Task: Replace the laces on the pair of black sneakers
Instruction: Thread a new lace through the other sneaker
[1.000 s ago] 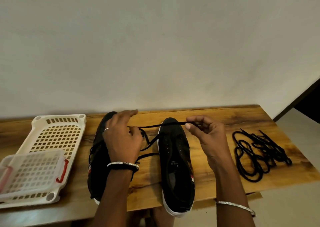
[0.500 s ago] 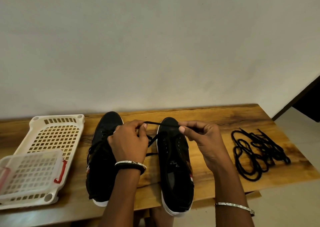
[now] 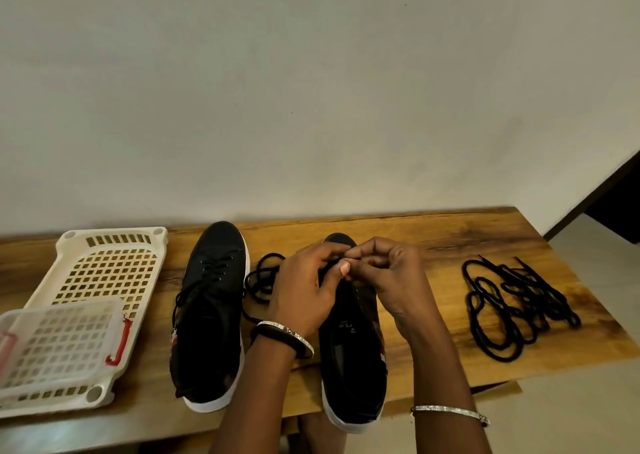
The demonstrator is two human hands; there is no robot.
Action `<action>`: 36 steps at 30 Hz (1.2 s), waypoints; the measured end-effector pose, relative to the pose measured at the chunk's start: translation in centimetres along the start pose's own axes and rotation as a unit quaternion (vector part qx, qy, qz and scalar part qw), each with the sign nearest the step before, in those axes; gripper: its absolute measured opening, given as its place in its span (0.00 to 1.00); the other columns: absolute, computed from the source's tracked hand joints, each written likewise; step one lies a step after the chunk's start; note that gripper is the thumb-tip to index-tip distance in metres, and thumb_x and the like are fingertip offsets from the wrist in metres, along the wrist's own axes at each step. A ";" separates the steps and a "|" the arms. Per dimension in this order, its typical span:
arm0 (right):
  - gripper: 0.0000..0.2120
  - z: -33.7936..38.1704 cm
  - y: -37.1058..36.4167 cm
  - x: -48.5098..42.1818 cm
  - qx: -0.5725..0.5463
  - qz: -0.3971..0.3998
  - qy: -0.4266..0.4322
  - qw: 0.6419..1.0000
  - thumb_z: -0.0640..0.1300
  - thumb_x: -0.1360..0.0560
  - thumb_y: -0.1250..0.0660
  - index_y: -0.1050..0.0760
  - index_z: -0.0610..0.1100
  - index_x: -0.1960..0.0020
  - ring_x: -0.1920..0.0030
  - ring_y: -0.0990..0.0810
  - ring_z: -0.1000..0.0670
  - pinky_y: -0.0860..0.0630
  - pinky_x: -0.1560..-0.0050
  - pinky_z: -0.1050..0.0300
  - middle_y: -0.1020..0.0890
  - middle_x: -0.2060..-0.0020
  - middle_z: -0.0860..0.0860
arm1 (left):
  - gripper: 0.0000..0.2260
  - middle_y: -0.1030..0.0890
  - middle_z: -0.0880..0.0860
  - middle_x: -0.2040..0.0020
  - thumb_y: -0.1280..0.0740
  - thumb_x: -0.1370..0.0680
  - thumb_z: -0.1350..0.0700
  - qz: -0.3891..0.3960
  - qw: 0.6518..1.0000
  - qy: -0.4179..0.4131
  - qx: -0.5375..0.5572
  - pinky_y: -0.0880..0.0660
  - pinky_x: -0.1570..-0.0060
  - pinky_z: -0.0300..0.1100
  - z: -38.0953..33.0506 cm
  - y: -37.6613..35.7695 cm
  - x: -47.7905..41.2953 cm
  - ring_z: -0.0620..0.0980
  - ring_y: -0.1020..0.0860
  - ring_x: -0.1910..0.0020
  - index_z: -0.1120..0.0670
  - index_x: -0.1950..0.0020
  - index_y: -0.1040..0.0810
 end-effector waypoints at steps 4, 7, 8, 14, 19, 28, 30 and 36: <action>0.05 -0.1 -0.1 0.0 0.006 0.000 0.002 1.000 0.35 0.29 0.23 0.14 0.39 0.54 0.61 0.16 0.49 0.21 0.60 0.60 0.14 0.62 0.42 | 0.08 0.17 0.45 0.52 0.27 0.24 0.54 -0.016 0.999 0.039 0.000 0.21 0.51 0.42 0.7 0.3 -0.3 0.41 0.20 0.52 0.49 0.46 0.15; 0.05 -0.7 -0.2 0.2 0.004 0.016 -0.026 1.000 0.36 0.28 0.24 0.14 0.41 0.52 0.58 0.14 0.50 0.21 0.58 0.62 0.13 0.60 0.44 | 0.07 0.16 0.46 0.53 0.26 0.26 0.53 -0.025 0.997 0.075 -0.011 0.21 0.52 0.42 1.0 0.3 -0.3 0.43 0.19 0.54 0.50 0.48 0.14; 0.05 -1.1 -0.1 0.2 0.010 0.010 -0.044 0.999 0.37 0.27 0.25 0.15 0.42 0.51 0.56 0.14 0.51 0.20 0.57 0.62 0.13 0.59 0.46 | 0.06 0.15 0.47 0.53 0.26 0.25 0.52 -0.033 0.996 0.085 -0.020 0.21 0.52 0.41 1.1 0.3 -0.3 0.43 0.19 0.54 0.50 0.49 0.14; 0.11 -2.7 1.7 0.1 0.252 -0.119 -0.113 0.954 0.53 0.29 0.22 0.21 0.52 0.51 0.56 0.21 0.58 0.22 0.55 0.56 0.21 0.59 0.59 | 0.03 0.17 0.48 0.54 0.27 0.24 0.54 -0.106 0.986 0.115 -0.063 0.26 0.57 0.36 1.5 1.0 0.0 0.44 0.21 0.55 0.51 0.53 0.14; 0.17 -3.0 0.2 0.2 0.336 -0.071 -0.138 0.929 0.55 0.32 0.23 0.20 0.49 0.47 0.54 0.20 0.54 0.20 0.51 0.53 0.18 0.54 0.55 | 0.03 0.18 0.47 0.53 0.28 0.24 0.52 -0.095 0.984 0.127 -0.082 0.25 0.56 0.39 1.9 0.4 -0.1 0.45 0.21 0.54 0.49 0.53 0.15; 0.10 -3.8 -0.5 0.4 0.178 -0.035 -0.168 0.969 0.47 0.29 0.26 0.16 0.46 0.68 0.63 0.16 0.54 0.17 0.60 0.52 0.16 0.69 0.54 | 0.04 0.17 0.48 0.52 0.29 0.22 0.53 -0.036 0.971 0.174 -0.163 0.27 0.60 0.39 3.4 -0.4 0.2 0.46 0.19 0.53 0.50 0.53 0.15; 0.14 -3.9 -0.4 0.3 0.167 -0.046 -0.160 0.972 0.43 0.27 0.29 0.20 0.42 0.71 0.69 0.21 0.52 0.25 0.66 0.54 0.20 0.74 0.53 | 0.04 0.16 0.47 0.53 0.29 0.22 0.53 -0.028 0.970 0.176 -0.163 0.28 0.61 0.37 3.8 -0.5 0.2 0.45 0.19 0.55 0.50 0.54 0.15; 0.13 -4.6 0.0 0.3 0.111 -0.046 -0.183 0.976 0.40 0.25 0.32 0.21 0.43 0.69 0.70 0.25 0.51 0.30 0.70 0.58 0.23 0.73 0.50 | 0.04 0.17 0.48 0.52 0.29 0.22 0.53 -0.006 0.975 0.169 -0.147 0.22 0.56 0.42 4.2 -1.7 0.2 0.46 0.19 0.54 0.50 0.54 0.15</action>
Point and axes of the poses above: each hand's wrist, its own x-axis away from the middle knuckle, its own y-axis out of the back of the hand, z = x × y, the point moved 7 cm from there along -x, towards the middle knuckle
